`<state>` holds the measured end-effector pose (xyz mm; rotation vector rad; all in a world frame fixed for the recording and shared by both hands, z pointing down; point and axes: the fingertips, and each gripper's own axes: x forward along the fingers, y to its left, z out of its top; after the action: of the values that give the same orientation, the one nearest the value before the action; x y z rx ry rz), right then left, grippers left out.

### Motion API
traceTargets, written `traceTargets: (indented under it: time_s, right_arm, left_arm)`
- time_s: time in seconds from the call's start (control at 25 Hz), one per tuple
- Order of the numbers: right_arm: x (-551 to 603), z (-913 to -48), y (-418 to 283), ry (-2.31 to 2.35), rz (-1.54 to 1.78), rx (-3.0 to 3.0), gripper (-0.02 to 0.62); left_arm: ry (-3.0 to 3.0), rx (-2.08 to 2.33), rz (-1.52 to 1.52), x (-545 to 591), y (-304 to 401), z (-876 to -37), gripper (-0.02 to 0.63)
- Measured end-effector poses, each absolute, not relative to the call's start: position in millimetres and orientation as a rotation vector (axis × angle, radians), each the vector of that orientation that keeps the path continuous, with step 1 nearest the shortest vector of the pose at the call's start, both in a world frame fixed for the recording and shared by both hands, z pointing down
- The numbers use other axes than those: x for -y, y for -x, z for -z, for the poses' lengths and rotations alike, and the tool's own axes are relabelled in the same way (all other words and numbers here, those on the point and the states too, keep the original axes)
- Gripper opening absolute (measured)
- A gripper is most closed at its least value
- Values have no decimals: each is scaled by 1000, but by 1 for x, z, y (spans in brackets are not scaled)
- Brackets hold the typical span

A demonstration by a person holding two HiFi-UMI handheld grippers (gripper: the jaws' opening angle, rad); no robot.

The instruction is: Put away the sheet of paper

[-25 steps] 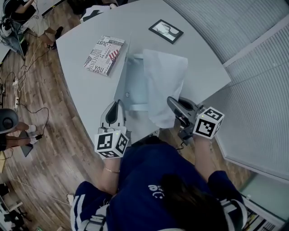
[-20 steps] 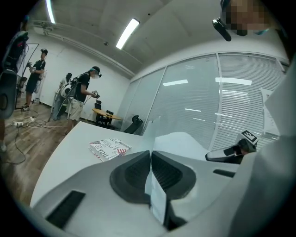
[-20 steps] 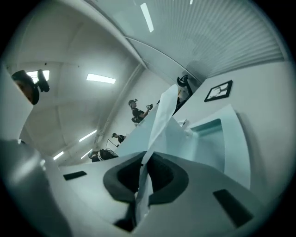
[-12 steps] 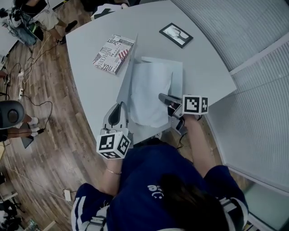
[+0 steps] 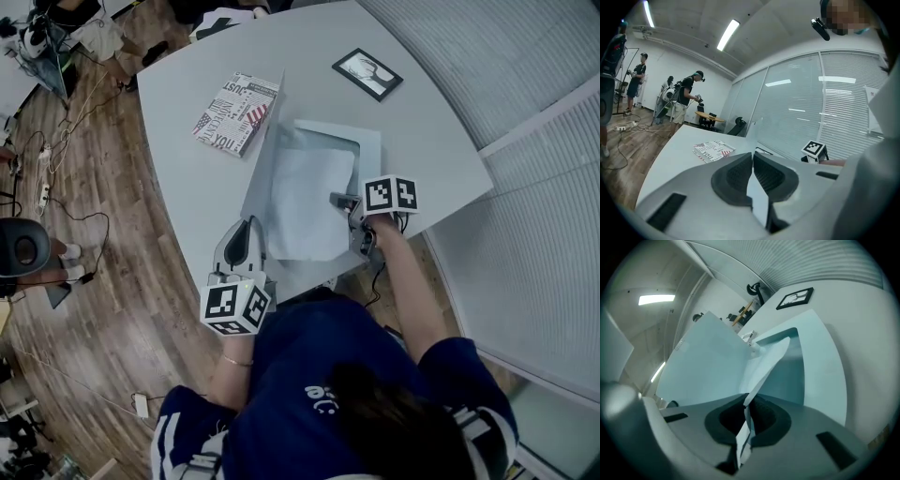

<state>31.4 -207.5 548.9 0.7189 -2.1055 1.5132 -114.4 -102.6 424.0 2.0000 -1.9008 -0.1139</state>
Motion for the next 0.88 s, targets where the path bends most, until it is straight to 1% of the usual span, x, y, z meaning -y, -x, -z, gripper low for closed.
traceTargets:
  time_s: [0.12,0.44,0.88]
  right_arm:
    - [215,-563,-35,-748,-1560,2029,9]
    - [242,-586,-39,-846,-1534,1945,9]
    - [286,-591,-40,-941,-1463,1983,9]
  left_arm:
    - [-1997,1901,117,103,115,-424,15]
    - [-2032,1899,86,105,112,-422,15]
    - [-2052,1906,50,108,113,-423,15]
